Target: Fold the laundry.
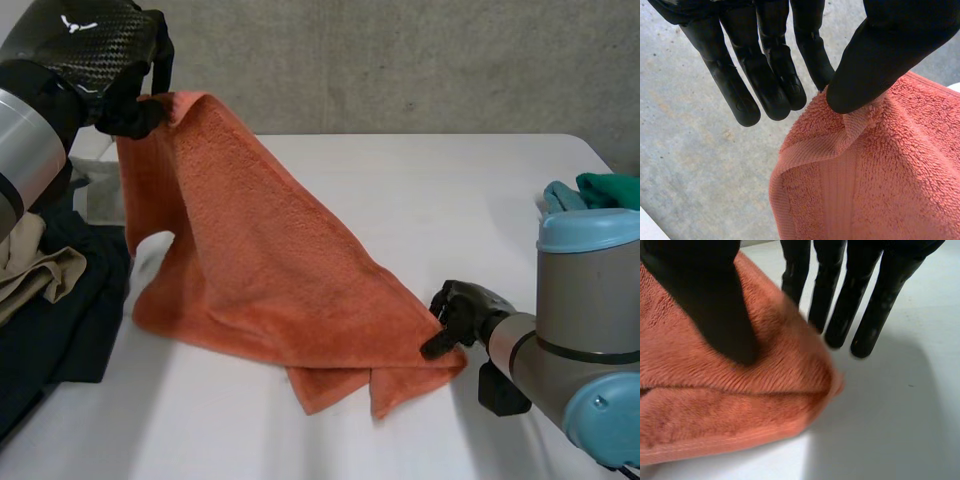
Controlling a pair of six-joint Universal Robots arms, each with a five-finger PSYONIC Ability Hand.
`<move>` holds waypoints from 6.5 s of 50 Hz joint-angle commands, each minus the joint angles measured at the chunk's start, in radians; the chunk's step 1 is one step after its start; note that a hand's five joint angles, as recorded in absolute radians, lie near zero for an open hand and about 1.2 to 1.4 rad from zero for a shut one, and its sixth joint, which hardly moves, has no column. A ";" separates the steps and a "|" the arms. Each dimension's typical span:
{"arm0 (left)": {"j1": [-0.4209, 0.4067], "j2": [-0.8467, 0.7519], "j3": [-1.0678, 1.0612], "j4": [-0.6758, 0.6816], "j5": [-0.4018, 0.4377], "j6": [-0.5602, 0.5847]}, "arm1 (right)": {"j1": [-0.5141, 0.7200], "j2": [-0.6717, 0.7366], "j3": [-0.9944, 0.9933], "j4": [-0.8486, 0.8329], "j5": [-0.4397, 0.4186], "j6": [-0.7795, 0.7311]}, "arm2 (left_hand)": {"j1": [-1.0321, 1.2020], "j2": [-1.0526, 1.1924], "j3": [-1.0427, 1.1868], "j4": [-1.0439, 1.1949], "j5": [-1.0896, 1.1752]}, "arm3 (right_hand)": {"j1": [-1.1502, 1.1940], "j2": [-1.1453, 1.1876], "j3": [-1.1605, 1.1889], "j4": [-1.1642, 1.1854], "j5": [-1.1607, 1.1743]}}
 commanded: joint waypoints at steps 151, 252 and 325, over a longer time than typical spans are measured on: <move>0.046 -0.546 -0.265 0.505 -0.092 0.228 | -0.305 -0.024 0.149 -0.348 -0.301 -1.063 | 0.299 0.205 0.207 0.195 0.230 | -0.310 -0.410 -0.397 -0.398 -0.375; 0.054 -0.438 -0.256 0.502 -0.089 0.168 | -0.305 0.383 -0.500 -0.055 -0.451 -1.152 | 0.299 0.205 0.207 0.195 0.230 | 0.207 0.107 0.119 0.118 0.141; 0.115 -0.380 -0.255 0.065 -0.112 0.355 | -0.385 -0.114 -0.164 0.393 -0.115 -1.405 | 0.299 0.205 0.207 0.195 0.230 | 0.591 0.490 0.503 0.502 0.525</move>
